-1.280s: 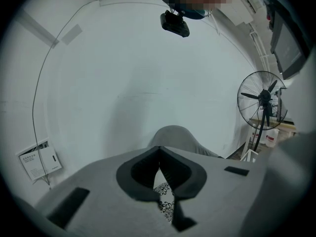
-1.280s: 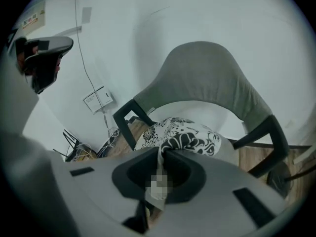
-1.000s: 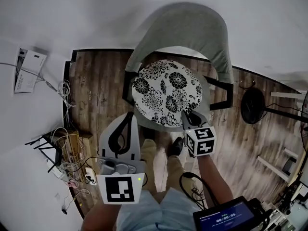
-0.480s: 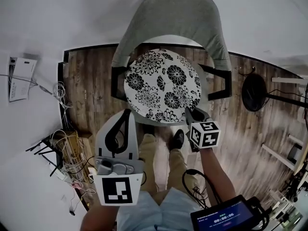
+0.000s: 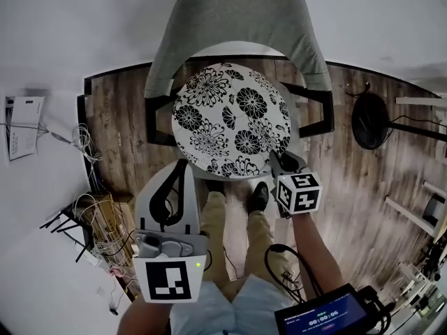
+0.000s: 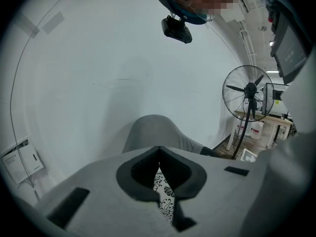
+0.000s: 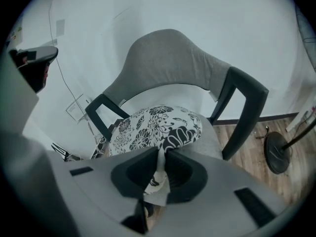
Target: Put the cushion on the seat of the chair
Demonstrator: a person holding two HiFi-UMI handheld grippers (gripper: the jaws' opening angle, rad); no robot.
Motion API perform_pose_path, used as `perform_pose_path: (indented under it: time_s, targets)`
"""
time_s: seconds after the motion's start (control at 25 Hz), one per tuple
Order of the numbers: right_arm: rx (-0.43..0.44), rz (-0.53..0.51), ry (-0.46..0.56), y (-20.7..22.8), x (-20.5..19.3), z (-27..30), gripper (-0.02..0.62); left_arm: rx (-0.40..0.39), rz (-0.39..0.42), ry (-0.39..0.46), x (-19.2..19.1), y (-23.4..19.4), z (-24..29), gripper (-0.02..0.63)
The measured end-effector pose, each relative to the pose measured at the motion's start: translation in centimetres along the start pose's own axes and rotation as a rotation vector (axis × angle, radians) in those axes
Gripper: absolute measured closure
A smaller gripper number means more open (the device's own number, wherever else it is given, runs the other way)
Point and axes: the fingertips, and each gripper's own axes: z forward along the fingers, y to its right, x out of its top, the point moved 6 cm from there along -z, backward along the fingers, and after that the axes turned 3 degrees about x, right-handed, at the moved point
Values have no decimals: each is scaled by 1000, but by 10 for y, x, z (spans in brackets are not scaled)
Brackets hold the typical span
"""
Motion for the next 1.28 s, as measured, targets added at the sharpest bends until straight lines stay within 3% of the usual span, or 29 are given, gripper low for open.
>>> perform_pose_path:
  time_s: [0.6, 1.08, 1.28]
  targets:
    - [-54, 61, -19, 11, -23, 11, 541, -44, 9, -6, -8, -6, 18, 597]
    - [-82, 120, -66, 29, -48, 20, 463, -69, 18, -27, -17, -1, 21, 597]
    - [-106, 142, -76, 39, -61, 18, 459, -82, 29, -34, -21, 4, 22, 597]
